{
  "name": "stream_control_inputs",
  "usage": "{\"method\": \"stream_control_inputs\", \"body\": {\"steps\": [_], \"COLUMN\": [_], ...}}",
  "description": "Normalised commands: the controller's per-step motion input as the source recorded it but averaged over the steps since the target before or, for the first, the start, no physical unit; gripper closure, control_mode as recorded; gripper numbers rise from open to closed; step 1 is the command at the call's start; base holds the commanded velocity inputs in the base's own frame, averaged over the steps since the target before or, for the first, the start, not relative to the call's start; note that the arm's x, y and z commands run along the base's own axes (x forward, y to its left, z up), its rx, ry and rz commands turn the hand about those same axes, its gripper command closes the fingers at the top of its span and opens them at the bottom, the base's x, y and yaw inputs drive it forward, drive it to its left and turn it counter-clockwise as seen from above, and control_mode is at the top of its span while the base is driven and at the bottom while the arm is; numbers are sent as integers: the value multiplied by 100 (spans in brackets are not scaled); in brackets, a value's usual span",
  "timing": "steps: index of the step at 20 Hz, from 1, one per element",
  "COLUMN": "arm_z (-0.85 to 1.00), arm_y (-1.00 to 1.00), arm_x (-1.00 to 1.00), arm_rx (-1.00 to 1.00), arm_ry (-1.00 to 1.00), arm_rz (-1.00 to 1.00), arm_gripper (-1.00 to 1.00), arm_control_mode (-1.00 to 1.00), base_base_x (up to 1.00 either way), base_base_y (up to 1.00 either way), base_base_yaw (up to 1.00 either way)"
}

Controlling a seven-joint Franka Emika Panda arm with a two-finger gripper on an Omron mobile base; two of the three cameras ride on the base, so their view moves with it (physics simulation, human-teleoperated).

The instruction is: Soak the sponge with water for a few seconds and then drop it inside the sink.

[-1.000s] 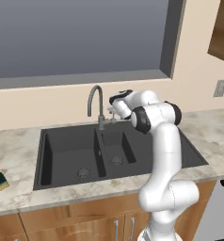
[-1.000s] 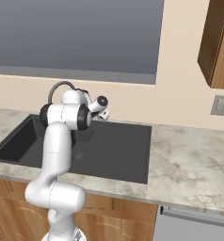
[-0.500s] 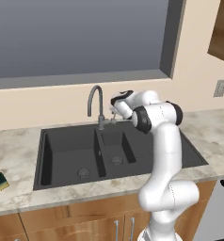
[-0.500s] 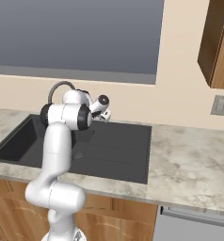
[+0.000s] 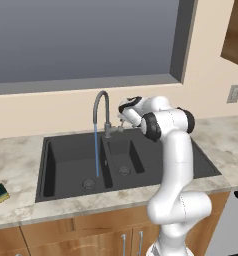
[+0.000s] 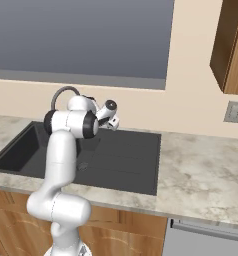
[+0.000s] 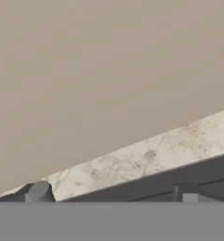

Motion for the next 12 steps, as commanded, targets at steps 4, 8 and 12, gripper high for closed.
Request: {"method": "stream_control_inputs", "body": {"steps": [4, 8, 12], "arm_z": [-10, 23, 35], "arm_y": [-44, -17, -15], "arm_x": [0, -14, -39], "arm_rx": [0, 0, 2], "arm_ry": [0, 0, -1], "arm_rz": [-1, 0, 0], "arm_gripper": [-100, -100, -100], "arm_control_mode": [-100, -100, -100], "base_base_x": [0, 0, 0], "base_base_y": [0, 0, 0], "base_base_yaw": [0, 0, 0]}}
